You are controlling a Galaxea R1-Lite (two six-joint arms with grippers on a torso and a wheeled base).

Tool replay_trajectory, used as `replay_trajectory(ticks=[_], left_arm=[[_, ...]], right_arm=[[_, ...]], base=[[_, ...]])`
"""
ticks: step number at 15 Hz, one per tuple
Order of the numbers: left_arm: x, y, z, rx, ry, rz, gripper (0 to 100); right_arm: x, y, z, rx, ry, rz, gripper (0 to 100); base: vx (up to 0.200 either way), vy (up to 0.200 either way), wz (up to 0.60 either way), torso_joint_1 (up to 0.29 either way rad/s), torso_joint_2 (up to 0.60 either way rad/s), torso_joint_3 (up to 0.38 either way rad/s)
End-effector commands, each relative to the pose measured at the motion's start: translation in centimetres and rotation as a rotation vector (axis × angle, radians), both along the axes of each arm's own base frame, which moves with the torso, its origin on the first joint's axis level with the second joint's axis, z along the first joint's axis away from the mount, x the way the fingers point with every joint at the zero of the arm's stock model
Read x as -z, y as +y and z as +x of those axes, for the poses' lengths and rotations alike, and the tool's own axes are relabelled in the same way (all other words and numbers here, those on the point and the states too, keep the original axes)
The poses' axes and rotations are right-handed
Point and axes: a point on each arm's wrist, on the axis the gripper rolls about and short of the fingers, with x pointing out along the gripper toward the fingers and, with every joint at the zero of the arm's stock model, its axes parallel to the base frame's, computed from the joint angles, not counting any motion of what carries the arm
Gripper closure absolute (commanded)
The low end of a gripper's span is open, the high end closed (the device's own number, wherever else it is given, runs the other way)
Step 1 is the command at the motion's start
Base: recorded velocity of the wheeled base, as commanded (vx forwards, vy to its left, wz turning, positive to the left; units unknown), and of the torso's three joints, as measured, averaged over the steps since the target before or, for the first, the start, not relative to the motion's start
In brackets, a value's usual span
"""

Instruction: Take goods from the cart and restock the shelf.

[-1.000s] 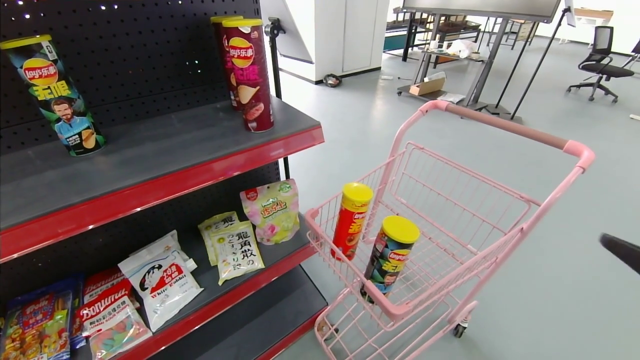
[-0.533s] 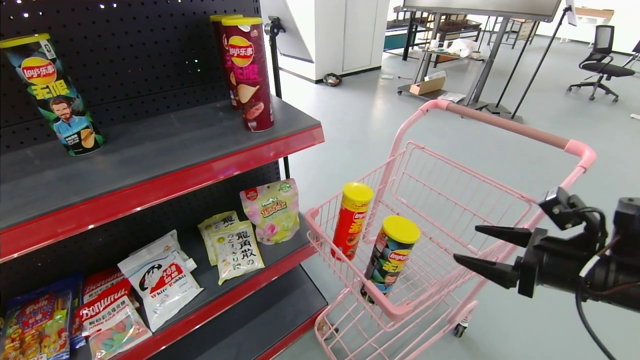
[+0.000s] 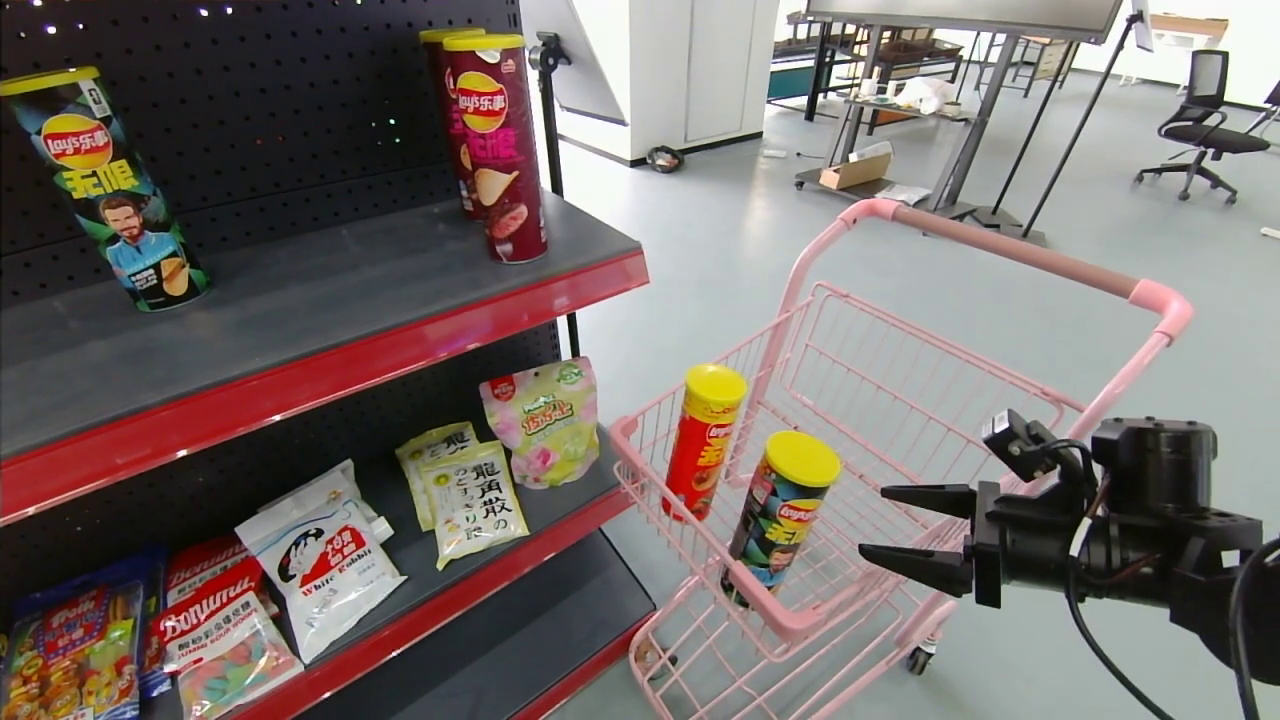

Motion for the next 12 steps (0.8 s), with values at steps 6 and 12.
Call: replay_trajectory(ticks=[6,12], left_arm=[[0.0,0.0,0.0,0.0,0.001,0.0,0],[0.0,0.0,0.0,0.0,0.0,0.0,0]], right_arm=[[1.0,2.2,1.9,-0.102,0.015,0.021,0],[2.0,2.5,4.0,-0.136,0.003,0.028,0]], base=[[0.0,0.0,0.0,0.0,0.0,0.0],[0.0,0.0,0.0,0.0,0.0,0.0]])
